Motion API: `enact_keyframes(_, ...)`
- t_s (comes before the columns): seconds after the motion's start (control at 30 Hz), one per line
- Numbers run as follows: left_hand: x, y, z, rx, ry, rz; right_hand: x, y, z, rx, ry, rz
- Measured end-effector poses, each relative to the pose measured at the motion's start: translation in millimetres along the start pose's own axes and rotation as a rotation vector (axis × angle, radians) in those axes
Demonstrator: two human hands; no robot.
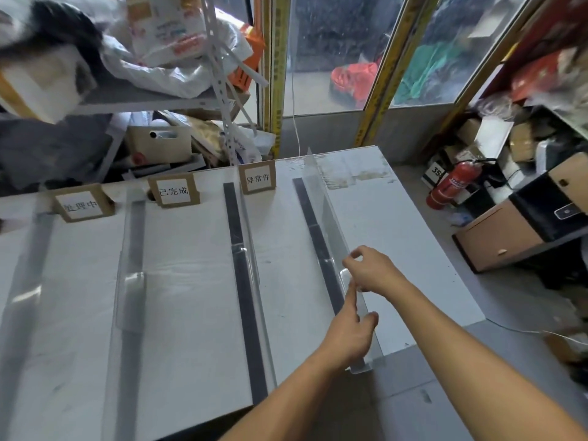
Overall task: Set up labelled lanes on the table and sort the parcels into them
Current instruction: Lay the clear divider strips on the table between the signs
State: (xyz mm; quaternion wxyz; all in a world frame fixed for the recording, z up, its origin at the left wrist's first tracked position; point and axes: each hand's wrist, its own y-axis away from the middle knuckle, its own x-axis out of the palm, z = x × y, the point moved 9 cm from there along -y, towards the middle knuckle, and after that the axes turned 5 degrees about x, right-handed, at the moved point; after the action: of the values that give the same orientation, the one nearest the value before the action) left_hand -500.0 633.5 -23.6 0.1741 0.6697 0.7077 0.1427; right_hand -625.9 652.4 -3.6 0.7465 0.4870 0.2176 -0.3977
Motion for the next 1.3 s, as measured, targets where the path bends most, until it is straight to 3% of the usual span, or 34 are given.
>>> enact_keyframes(0.43, 18, -19, 27, -0.040, -0.087, -0.021, -8, -20, 11, -0.058, 0.212, -0.105)
enact_keyframes(1.3, 5, -27, 28, -0.057, -0.036, -0.115, -7, -21, 11, -0.056, 0.201, -0.057)
